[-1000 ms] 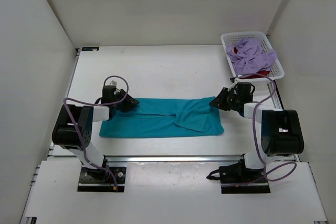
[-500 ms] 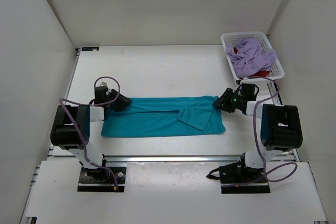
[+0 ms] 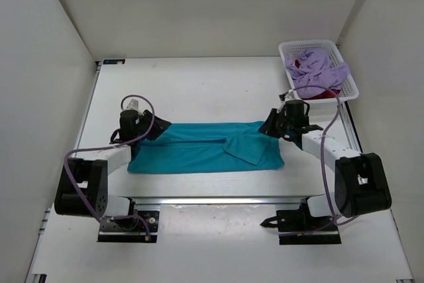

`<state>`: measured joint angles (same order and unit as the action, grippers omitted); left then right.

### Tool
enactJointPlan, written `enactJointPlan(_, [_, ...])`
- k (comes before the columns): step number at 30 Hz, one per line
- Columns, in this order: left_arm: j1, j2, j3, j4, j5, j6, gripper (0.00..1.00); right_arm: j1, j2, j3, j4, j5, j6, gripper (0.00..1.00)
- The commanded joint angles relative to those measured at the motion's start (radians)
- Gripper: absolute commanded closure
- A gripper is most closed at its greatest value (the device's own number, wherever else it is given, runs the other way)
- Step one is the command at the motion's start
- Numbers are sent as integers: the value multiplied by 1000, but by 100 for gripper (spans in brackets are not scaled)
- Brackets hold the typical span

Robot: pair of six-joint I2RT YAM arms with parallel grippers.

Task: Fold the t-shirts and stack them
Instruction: Fold the other side of the tshirt into a rectangle, then rotate the tshirt 90 degrees

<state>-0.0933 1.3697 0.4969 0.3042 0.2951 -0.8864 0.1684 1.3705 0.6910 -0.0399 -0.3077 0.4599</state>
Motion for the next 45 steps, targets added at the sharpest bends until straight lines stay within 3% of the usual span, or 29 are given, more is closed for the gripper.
enactJointPlan(1, [50,32,-67,8,19,-11,60,75,50,-40,4,45,22,100])
enactJointPlan(8, [216,69,-161,79,84,-77,60,114,-10,-274,110,76,114,100])
enactJointPlan(13, [279,60,-201,142,133,-137,60,83,-82,-269,45,76,89,100])
enactJointPlan(14, [277,48,-196,138,144,-144,59,92,-99,-248,43,75,82,96])
enactJointPlan(17, [167,-67,-112,44,79,-88,58,120,-149,-165,-50,85,66,76])
enactJointPlan(19, [77,-119,-54,-20,32,-31,57,149,-130,-113,-69,97,59,72])
enactJointPlan(20, [48,-147,-23,-55,4,2,56,163,-98,-84,-74,99,53,72])
enactJointPlan(25, [-159,-161,26,-142,-2,116,54,184,73,-12,-45,107,40,96])
enactJointPlan(29, [-229,-146,-23,-128,53,127,54,181,250,68,-40,111,25,100])
enactJointPlan(32, [-284,-126,-40,-120,84,138,54,168,442,243,-92,101,-13,100])
enactJointPlan(33, [-293,-124,-41,-114,94,135,54,160,488,381,-116,107,-45,100])
enactJointPlan(35, [-318,-116,-41,-125,107,135,54,161,748,691,-312,136,-105,100])
enactJointPlan(36, [-318,-116,-49,-125,113,133,53,151,895,949,-372,122,-140,100])
enactJointPlan(38, [-306,-135,-44,-146,121,145,53,151,1134,1616,-687,87,-176,100])
enactJointPlan(39, [-298,-152,-44,-167,125,150,53,154,1294,1813,-818,66,-190,100])
enactJointPlan(40, [-292,-158,-47,-186,118,158,53,149,1364,2134,-854,61,-175,100])
enactJointPlan(41, [-287,-178,-55,-191,111,165,52,143,1269,1923,-712,-29,-124,100])
enactJointPlan(42, [-284,-181,-49,-198,116,167,52,131,1137,1827,-590,-62,-110,100])
enactJointPlan(43, [-283,-188,-54,-204,104,168,52,132,1069,1688,-553,-61,-101,94])
enactJointPlan(45, [-286,-181,-49,-209,118,172,51,144,885,1589,-532,13,-139,83])
